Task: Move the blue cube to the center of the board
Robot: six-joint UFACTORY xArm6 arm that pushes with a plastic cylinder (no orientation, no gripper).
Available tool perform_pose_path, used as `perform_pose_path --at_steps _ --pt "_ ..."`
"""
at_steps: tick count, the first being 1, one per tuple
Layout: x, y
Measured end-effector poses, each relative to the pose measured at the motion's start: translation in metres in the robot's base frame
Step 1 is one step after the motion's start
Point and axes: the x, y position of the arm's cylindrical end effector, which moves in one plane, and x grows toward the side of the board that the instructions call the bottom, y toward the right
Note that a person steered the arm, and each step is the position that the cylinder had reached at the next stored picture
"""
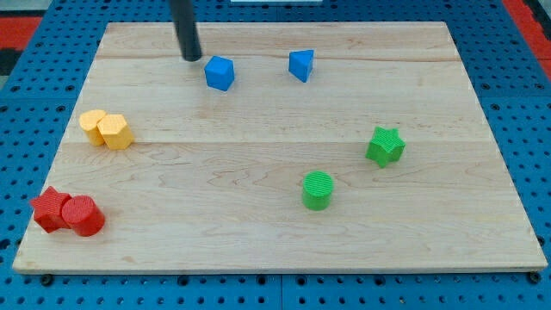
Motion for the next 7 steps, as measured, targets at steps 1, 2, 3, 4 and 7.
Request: perform_pose_path --at_steps 1,2,3,4,7 --pt "0.024 0.054" --pt "0.068 0.083" --pt "0.070 0.086" --pt "0.030 0.086" --pt "0.035 0.009"
